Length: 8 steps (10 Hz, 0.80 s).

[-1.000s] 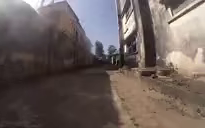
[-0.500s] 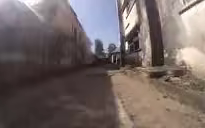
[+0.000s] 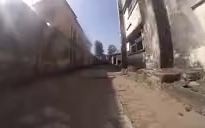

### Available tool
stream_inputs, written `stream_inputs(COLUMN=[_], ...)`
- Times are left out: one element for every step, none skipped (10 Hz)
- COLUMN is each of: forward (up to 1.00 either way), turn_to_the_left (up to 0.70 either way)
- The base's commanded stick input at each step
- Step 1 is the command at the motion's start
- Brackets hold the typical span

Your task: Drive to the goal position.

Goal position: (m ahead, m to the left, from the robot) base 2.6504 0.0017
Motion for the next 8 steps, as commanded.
stream_inputs(forward=[1.0, 1.0, 1.0, 1.0, 1.0, 1.0, 1.0, 1.0], turn_to_the_left=[0.0, 0.0, 0.0, 0.0, 0.0, 0.0, 0.0, 0.0])
